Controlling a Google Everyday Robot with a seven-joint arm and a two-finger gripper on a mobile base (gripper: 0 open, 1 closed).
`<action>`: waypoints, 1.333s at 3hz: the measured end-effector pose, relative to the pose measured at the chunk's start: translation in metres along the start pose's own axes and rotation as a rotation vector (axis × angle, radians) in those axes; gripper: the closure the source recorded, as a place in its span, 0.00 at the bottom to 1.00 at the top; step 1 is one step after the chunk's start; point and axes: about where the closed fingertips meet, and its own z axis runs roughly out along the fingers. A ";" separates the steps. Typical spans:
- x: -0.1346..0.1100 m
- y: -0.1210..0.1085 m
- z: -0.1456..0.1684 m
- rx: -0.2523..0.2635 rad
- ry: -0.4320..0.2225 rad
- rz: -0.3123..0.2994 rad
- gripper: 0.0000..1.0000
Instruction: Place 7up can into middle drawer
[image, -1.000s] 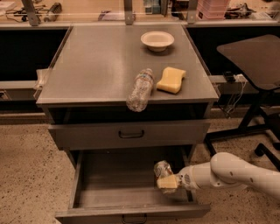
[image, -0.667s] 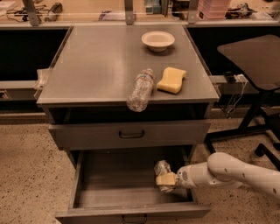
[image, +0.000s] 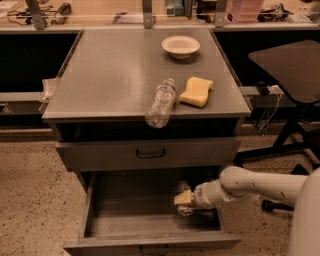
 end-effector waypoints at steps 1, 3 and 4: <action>0.001 -0.008 0.018 -0.058 -0.035 0.029 0.39; 0.001 -0.013 0.023 -0.059 -0.043 0.028 0.00; 0.001 -0.013 0.023 -0.059 -0.043 0.028 0.00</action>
Offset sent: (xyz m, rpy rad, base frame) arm 0.0035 0.0148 -0.0086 -0.0479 0.0452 -0.0116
